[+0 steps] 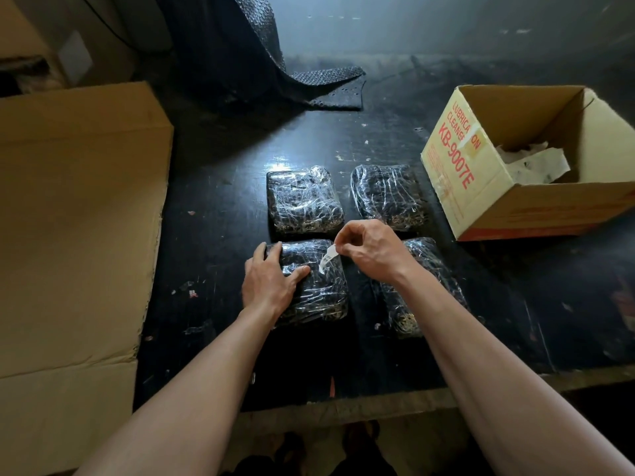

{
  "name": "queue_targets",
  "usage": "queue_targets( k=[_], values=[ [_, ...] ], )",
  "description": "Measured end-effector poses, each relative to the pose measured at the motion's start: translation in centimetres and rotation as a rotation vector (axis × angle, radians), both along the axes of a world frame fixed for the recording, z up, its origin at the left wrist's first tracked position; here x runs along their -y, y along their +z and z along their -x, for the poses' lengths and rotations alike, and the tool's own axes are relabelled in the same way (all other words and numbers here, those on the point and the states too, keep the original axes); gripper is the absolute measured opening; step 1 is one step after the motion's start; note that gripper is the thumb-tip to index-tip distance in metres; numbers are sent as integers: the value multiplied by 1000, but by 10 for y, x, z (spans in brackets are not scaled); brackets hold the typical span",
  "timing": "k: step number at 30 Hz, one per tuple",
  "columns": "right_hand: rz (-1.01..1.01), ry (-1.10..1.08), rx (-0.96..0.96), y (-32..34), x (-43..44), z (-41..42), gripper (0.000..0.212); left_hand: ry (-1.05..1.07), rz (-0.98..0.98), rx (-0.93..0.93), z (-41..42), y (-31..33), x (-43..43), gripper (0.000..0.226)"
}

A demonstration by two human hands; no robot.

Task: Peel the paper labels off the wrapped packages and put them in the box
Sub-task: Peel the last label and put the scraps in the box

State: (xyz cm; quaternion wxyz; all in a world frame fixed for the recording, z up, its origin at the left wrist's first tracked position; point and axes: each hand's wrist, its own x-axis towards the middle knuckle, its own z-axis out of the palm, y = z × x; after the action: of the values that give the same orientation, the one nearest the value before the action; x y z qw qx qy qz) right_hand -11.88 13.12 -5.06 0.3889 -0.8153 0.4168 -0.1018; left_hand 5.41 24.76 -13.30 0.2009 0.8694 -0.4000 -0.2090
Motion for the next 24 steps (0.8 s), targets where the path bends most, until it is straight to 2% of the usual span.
queue_targets(
  k=[6, 10, 14, 19, 24],
  values=[
    [64, -71, 13, 15, 8, 11, 4, -28, -47, 1, -1, 5, 2, 83],
    [55, -91, 16, 31, 17, 23, 17, -40, -78, -15, -1, 9, 4, 84],
    [99, -129, 18, 45, 22, 35, 4, -52, -89, 71, 3, 12, 5, 78],
    [171, -198, 36, 62, 38, 60, 8, -93, 54, 129, 29, 38, 37, 61],
    [323, -329, 42, 86, 75, 111, 6, -277, 244, 38, 81, 80, 103, 50]
  ],
)
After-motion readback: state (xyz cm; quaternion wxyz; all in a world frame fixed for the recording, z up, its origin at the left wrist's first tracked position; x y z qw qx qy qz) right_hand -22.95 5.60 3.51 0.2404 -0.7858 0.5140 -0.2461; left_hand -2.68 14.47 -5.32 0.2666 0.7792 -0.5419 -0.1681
